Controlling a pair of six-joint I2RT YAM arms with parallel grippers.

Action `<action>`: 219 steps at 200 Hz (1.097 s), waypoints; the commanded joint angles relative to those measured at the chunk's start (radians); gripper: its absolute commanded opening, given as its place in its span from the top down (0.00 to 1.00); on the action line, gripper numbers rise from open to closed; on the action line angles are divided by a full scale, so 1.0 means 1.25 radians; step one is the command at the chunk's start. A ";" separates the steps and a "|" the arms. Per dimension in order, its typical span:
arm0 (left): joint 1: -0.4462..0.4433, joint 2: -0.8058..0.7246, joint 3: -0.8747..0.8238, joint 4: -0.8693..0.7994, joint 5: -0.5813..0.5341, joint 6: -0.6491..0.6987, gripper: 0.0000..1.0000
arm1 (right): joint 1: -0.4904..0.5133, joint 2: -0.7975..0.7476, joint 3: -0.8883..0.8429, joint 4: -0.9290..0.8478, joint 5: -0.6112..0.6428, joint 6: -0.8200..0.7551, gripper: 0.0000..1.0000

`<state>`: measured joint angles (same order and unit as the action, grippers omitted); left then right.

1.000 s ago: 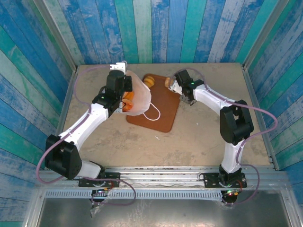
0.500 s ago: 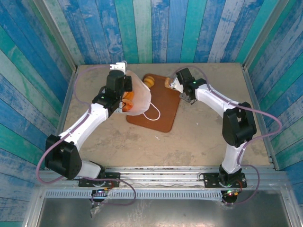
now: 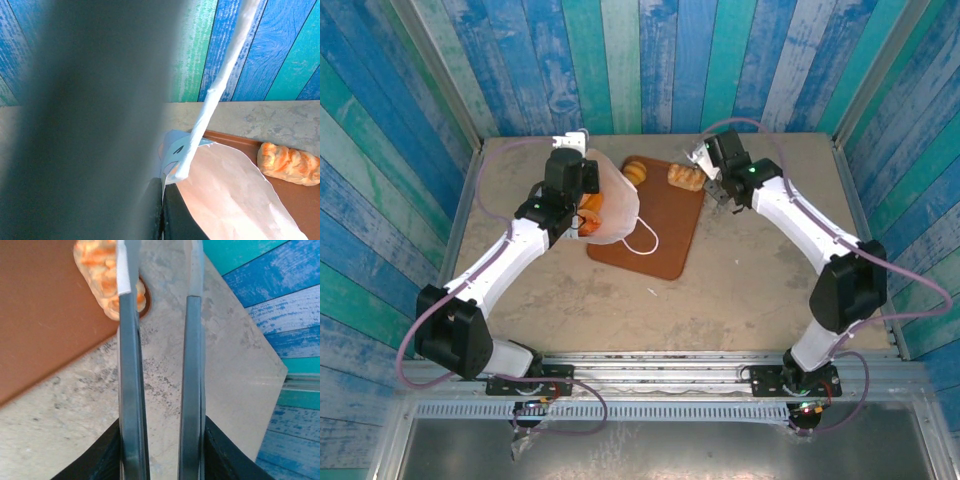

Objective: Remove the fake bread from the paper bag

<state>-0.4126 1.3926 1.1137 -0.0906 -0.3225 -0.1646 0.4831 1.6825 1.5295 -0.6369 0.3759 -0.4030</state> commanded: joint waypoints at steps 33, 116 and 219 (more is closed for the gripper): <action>0.000 -0.040 0.003 0.062 0.020 0.037 0.99 | 0.039 -0.166 0.046 -0.126 -0.202 0.274 0.66; 0.000 -0.047 -0.017 0.091 0.063 0.073 0.99 | 0.206 -0.284 -0.015 -0.133 -0.487 0.406 0.62; 0.000 -0.061 -0.043 0.113 0.093 0.113 1.00 | 0.232 -0.094 0.028 -0.216 -0.567 0.400 0.57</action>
<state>-0.4126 1.3922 1.0706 -0.0162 -0.2314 -0.0589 0.7673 1.5204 1.5295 -0.8921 -0.2657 0.1074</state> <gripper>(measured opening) 0.047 0.414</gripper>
